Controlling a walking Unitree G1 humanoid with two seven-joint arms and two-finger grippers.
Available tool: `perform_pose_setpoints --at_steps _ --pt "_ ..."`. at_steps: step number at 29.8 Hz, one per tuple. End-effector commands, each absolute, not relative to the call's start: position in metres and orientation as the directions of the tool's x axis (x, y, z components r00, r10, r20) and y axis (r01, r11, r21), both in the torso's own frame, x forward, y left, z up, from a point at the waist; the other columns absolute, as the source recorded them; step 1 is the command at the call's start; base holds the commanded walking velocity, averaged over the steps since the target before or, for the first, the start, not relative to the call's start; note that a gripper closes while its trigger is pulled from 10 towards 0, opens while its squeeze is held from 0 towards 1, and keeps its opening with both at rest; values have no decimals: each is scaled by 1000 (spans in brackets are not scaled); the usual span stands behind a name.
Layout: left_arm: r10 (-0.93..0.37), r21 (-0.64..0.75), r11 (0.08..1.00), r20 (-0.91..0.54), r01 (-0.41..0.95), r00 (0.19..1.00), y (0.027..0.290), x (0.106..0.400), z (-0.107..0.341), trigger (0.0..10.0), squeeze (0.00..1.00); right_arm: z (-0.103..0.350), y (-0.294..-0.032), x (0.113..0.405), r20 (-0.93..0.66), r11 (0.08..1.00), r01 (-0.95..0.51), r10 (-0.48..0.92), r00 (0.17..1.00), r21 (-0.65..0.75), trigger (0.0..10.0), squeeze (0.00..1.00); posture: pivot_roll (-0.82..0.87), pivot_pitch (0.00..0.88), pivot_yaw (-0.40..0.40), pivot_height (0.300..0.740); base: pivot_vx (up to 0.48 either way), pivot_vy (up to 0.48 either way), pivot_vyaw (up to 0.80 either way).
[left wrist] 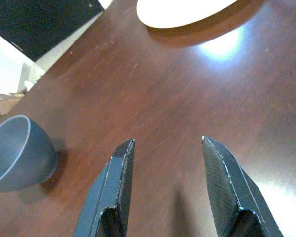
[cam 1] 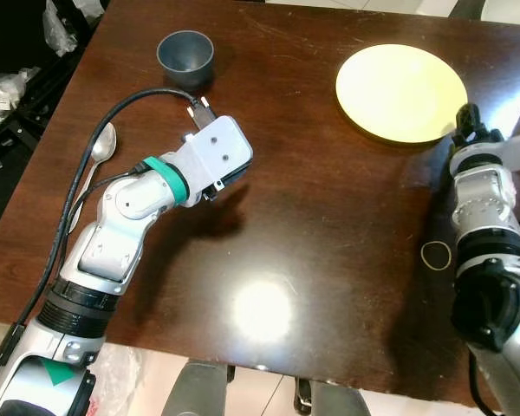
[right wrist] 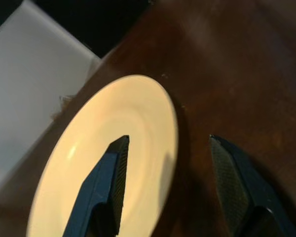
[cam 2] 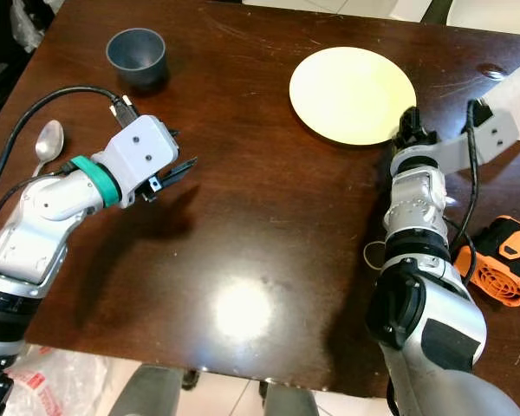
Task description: Setting the table
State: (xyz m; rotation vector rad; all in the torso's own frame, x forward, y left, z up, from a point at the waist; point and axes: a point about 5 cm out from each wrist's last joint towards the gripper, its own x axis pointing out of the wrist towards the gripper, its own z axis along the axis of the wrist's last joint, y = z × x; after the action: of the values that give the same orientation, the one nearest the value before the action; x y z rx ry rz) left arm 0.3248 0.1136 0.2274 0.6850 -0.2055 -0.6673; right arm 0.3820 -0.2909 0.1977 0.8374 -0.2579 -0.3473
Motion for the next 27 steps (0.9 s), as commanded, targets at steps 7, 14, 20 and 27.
perform_pose_setpoints --at_steps 7,14,20,27 --pt "-619 646 570 -68 508 782 122 321 224 10000 0 199 -274 393 26 505 117 -267 963 855 10000 0 325 220 119 740 0 0 0" --pt "-612 644 577 -65 502 788 124 320 224 10000 0 196 -254 399 -4 494 77 -148 989 866 10000 0 332 226 103 740 0 0 0" --pt "-608 644 577 -71 502 791 126 317 224 10000 0 188 -249 399 -45 463 97 -122 991 881 0 0 343 227 106 740 0 0 0" --pt "-606 640 580 -73 503 792 126 318 224 10000 0 189 -249 399 -24 452 62 -91 996 890 0 0 331 215 108 740 0 0 0"
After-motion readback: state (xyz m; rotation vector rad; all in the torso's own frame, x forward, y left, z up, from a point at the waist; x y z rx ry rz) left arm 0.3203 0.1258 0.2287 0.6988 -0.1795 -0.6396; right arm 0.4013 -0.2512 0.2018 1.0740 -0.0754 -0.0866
